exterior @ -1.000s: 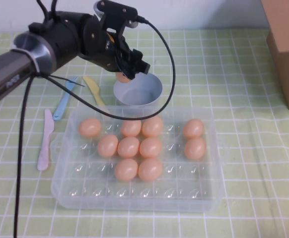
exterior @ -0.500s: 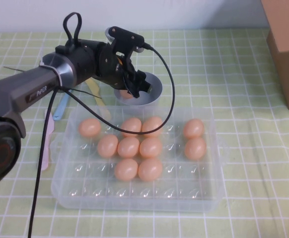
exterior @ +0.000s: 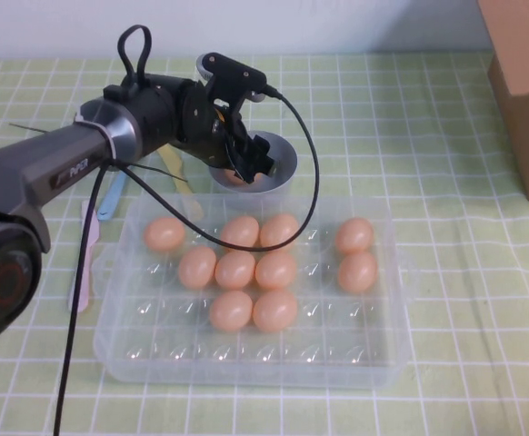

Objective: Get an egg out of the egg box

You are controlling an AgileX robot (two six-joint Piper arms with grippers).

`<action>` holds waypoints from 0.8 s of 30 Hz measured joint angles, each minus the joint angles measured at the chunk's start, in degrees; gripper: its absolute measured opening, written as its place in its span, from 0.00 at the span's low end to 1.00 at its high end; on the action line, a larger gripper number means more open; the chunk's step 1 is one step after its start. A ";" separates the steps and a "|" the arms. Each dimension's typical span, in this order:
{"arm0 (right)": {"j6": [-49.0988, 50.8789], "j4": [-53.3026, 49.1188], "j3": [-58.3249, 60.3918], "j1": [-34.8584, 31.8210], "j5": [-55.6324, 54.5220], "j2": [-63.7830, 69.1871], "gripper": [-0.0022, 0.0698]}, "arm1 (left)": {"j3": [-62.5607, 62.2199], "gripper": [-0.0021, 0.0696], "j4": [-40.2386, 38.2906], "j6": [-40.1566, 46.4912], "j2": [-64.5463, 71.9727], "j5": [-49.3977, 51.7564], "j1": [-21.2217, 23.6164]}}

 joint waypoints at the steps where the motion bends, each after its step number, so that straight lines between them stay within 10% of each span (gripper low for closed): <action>1: 0.00 0.00 0.00 0.00 0.00 0.00 0.01 | 0.00 0.64 0.00 0.00 0.09 0.08 0.00; 11: 0.00 0.00 0.00 0.00 0.00 0.00 0.01 | 0.00 0.66 0.21 0.03 -6.30 2.84 0.00; 19: 0.00 0.00 0.00 0.00 0.00 0.00 0.01 | 13.00 0.12 0.35 0.03 -25.42 4.01 -0.59; 24: 0.00 0.00 0.00 0.00 0.00 0.00 0.01 | 29.50 0.04 -0.51 -0.14 -41.43 -0.72 -0.95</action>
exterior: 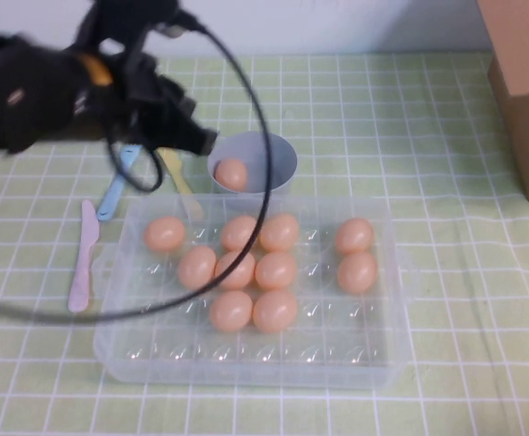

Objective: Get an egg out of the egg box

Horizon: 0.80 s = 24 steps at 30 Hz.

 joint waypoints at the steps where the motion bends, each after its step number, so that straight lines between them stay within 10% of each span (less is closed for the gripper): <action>1: 0.00 0.00 0.00 0.00 0.00 0.00 0.01 | 2.86 0.04 -0.05 -0.09 -3.56 -1.04 0.00; 24: 0.00 0.00 0.00 0.00 0.00 0.00 0.01 | 50.94 0.03 3.02 -2.22 -71.32 -10.32 0.00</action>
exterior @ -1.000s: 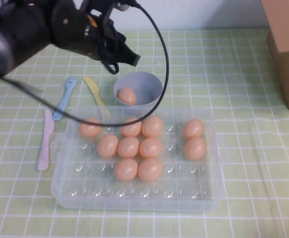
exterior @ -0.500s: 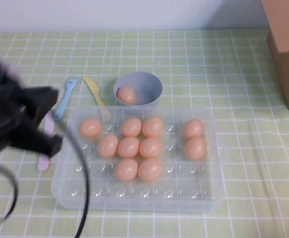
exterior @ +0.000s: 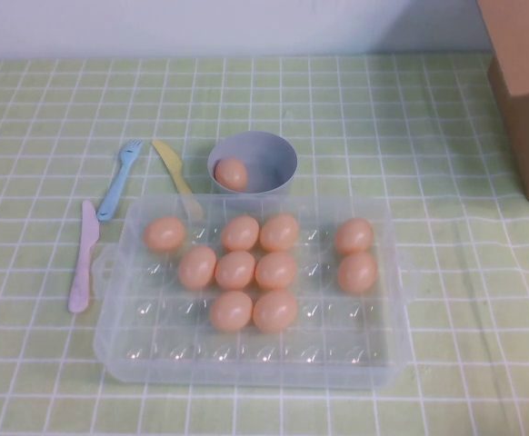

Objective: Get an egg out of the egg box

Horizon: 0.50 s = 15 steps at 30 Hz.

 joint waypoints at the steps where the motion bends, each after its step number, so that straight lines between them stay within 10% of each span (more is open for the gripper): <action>1: 0.00 0.00 0.00 0.00 0.00 0.00 0.01 | 0.55 0.03 0.00 -0.03 -0.96 -0.01 0.00; 15: 0.00 0.00 0.00 0.00 0.00 0.00 0.01 | 19.47 0.03 0.54 -0.63 -2.87 -23.45 0.00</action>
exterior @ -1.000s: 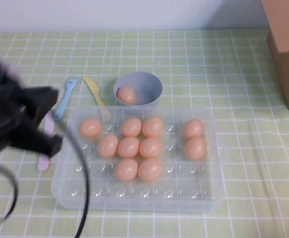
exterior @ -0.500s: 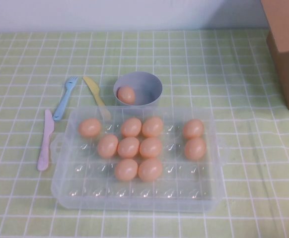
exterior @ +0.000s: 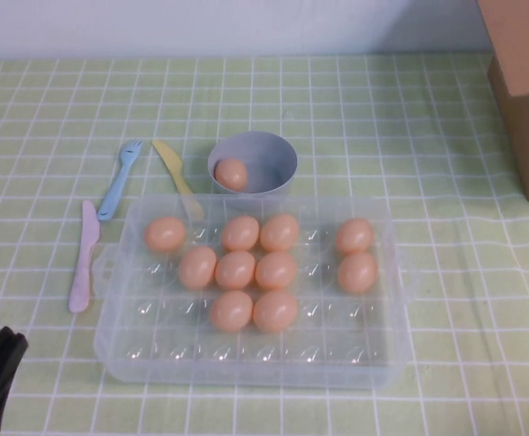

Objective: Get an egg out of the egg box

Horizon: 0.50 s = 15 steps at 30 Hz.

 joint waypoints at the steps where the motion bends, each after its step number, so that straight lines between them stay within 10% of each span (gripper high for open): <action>1: 0.00 0.00 0.00 0.00 0.00 0.00 0.01 | 1.18 0.03 0.00 0.22 0.00 -2.18 0.11; 15: 0.00 0.00 0.00 0.00 0.00 0.00 0.01 | 3.89 0.03 -3.16 -1.60 -10.19 2.16 18.23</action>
